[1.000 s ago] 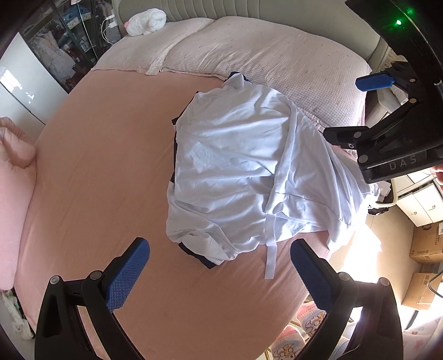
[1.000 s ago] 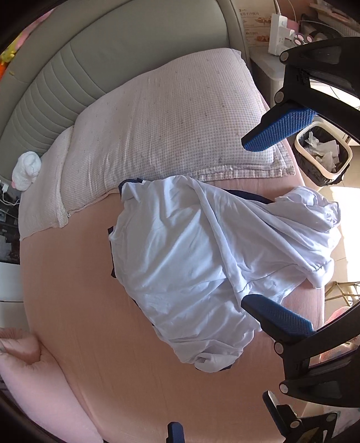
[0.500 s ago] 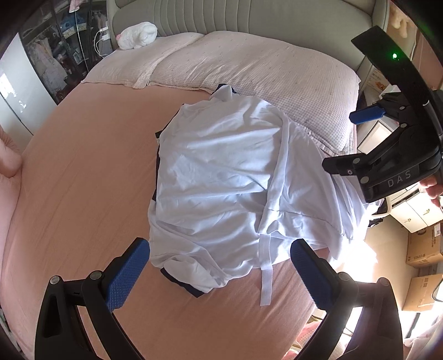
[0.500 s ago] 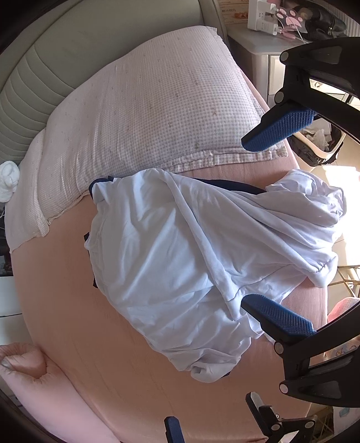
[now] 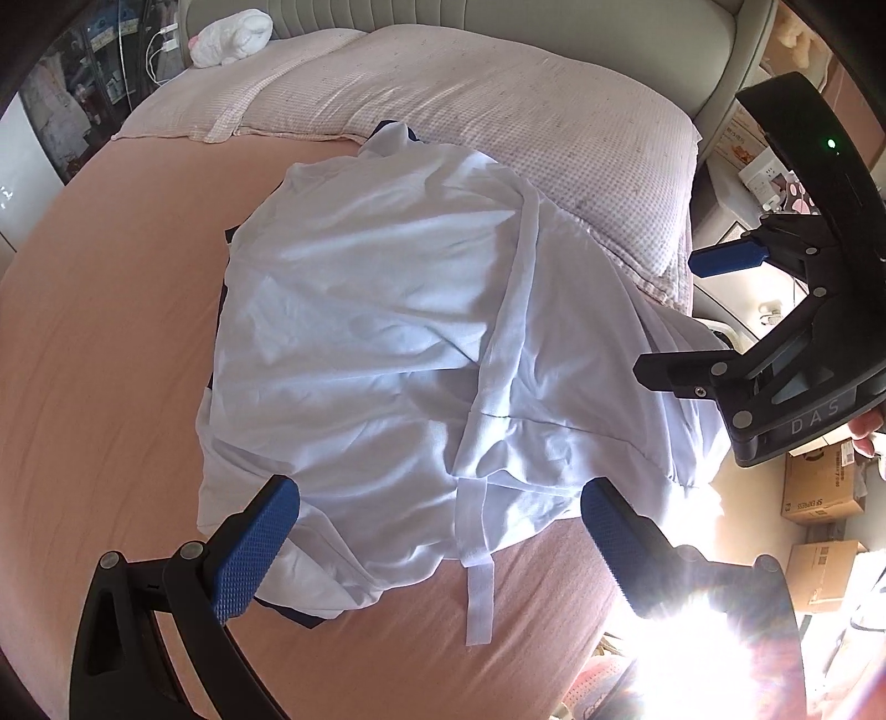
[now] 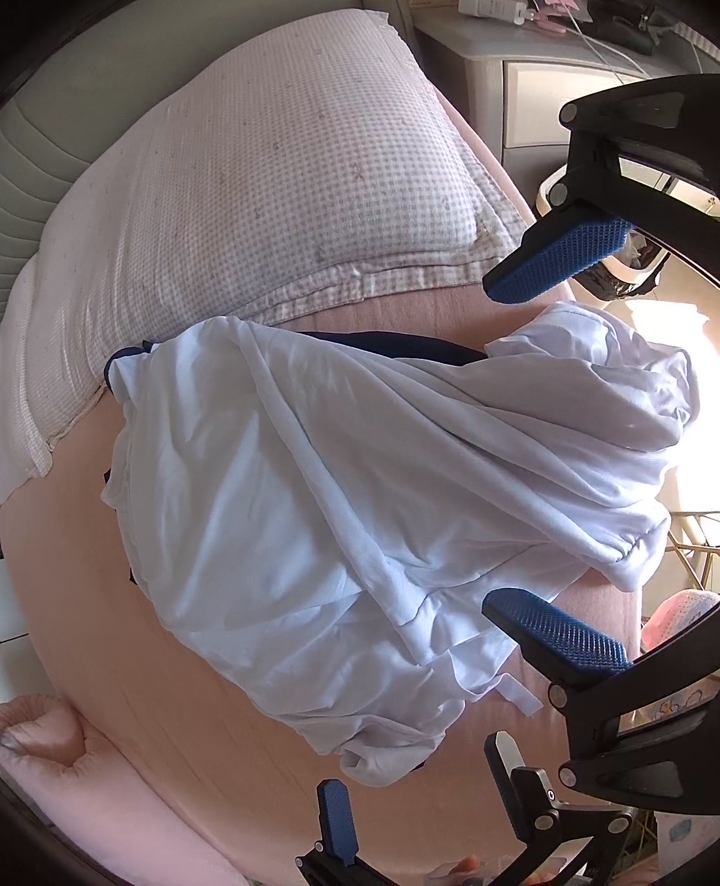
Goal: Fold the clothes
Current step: 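Lower the left gripper onto the shirt hem and close it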
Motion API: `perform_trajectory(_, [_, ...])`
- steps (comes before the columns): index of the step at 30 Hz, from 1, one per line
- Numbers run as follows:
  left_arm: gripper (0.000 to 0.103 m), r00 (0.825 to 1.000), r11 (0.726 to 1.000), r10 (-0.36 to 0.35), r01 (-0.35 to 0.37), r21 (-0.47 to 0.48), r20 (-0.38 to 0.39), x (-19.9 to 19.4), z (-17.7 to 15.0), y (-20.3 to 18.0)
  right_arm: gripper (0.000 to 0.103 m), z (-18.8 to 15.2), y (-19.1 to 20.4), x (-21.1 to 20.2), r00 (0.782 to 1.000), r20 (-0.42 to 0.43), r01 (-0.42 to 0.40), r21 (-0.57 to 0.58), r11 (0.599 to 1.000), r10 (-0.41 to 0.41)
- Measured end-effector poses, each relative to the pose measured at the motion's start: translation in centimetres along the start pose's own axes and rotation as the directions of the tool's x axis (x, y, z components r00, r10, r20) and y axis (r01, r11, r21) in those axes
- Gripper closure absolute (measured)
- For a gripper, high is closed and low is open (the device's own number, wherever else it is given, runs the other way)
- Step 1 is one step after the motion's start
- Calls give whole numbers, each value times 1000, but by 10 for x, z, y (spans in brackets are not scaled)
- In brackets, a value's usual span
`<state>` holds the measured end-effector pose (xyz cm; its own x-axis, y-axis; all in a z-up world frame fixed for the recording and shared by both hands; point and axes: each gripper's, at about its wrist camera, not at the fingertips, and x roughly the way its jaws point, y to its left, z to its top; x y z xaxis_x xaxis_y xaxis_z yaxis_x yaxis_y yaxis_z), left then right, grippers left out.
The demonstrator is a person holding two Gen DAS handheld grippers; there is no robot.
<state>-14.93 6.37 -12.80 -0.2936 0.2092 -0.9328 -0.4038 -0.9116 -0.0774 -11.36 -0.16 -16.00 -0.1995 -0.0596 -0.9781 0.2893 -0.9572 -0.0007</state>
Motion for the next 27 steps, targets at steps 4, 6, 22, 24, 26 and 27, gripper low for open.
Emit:
perform_trajectory(4, [0,998,998,-45,43,-45,-44,15,4,4,0,-4,-6,7,1000,-19,-19,19,1000,19])
perform_trajectory(6, [0,996,996,-59,55,-68,-61,22,7,6,0,-6,-8,10,999,-26,-35,33,999,36])
perform_trajectory(22, [0,986,979,-148,136,-149,-71,51,24,7,0,-24,-44,14,991,-43,-121,152,981,129])
perform_trajectory(24, [0,987,982,-144,134,-135,-70,55,20,4,1,-28,-47,18,987,-59,-135,164,977,147])
perform_trajectory(26, [0,989,986,-124,114,-123,-79,60,16,2,1,-32,-49,22,985,-69,-144,175,974,158])
perform_trajectory(27, [1,989,987,-120,109,-120,-85,63,14,1,3,-33,-50,23,984,-70,-147,177,973,161])
